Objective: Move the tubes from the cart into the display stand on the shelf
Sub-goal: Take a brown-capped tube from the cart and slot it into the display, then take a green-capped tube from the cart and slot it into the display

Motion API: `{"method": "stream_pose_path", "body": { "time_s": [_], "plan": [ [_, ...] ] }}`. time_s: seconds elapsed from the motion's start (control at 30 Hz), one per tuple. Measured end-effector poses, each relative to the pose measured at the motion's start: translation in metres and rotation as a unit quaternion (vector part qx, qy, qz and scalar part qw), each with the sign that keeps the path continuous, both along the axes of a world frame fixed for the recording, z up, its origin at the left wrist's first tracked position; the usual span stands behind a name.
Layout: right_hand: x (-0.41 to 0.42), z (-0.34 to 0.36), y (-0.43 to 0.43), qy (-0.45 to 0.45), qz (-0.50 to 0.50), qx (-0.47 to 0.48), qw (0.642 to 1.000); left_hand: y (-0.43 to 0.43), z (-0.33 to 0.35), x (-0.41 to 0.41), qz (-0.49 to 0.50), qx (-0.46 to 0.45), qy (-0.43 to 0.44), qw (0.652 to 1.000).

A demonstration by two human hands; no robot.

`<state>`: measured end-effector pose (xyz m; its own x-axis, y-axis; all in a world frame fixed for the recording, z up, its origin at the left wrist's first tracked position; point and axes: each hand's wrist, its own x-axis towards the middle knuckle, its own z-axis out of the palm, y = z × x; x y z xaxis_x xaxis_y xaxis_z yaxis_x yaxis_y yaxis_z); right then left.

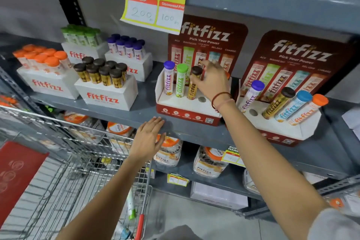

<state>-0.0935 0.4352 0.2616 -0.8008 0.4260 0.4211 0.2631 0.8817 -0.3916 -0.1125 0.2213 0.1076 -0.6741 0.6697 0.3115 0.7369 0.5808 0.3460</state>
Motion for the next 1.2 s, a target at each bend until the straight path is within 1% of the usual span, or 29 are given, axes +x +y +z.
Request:
{"method": "stream_pose_path", "body": {
  "time_s": [0.07,0.1,0.17,0.23,0.3,0.37,0.5,0.6,0.73,0.83,0.93,1.03,1.07,1.1,1.2],
  "plan": [
    [0.013,-0.007,-0.014,0.081,-0.005,0.01,0.997,-0.014,0.002,0.002,0.033,0.022,-0.007,0.999],
    [0.019,-0.012,-0.022,0.1,0.003,0.008,0.995,-0.023,0.001,0.003,0.048,0.029,-0.011,0.998],
    [0.026,-0.027,-0.038,0.099,0.023,-0.009,0.995,-0.041,0.0,0.005,0.074,0.044,-0.02,0.996],
    [0.03,-0.044,-0.058,0.076,0.051,-0.049,0.995,-0.063,-0.003,0.011,0.095,0.055,-0.032,0.993],
    [0.03,-0.064,-0.081,0.043,0.085,-0.07,0.993,-0.086,-0.009,0.02,0.124,0.054,-0.048,0.99],
    [0.025,-0.087,-0.108,-0.012,0.128,-0.073,0.989,-0.113,-0.022,0.029,0.171,0.051,-0.064,0.982],
    [0.023,-0.132,-0.153,-0.1,0.2,-0.088,0.971,-0.152,-0.04,0.056,0.246,0.05,-0.095,0.963],
    [0.02,-0.167,-0.188,-0.189,0.257,-0.091,0.943,-0.177,-0.053,0.077,0.291,0.038,-0.12,0.948],
    [0.019,-0.217,-0.224,-0.314,0.302,-0.1,0.895,-0.197,-0.071,0.101,0.324,0.019,-0.158,0.932],
    [0.02,-0.259,-0.247,-0.415,0.304,-0.09,0.853,-0.21,-0.084,0.115,0.353,0.011,-0.183,0.918],
    [0.022,-0.304,-0.264,-0.505,0.294,-0.085,0.807,-0.217,-0.096,0.122,0.36,-0.017,-0.181,0.915],
    [0.02,-0.347,-0.276,-0.582,0.243,-0.082,0.772,-0.215,-0.101,0.121,0.364,-0.052,-0.187,0.911],
    [0.018,-0.359,-0.278,-0.591,0.224,-0.087,0.77,-0.215,-0.103,0.12,0.37,-0.06,-0.192,0.907],
    [0.013,-0.37,-0.28,-0.59,0.198,-0.098,0.777,-0.214,-0.104,0.12,0.377,-0.067,-0.199,0.902],
    [-0.008,-0.399,-0.28,-0.564,0.127,-0.111,0.809,-0.213,-0.108,0.12,0.391,-0.085,-0.21,0.892]
  ]
}}
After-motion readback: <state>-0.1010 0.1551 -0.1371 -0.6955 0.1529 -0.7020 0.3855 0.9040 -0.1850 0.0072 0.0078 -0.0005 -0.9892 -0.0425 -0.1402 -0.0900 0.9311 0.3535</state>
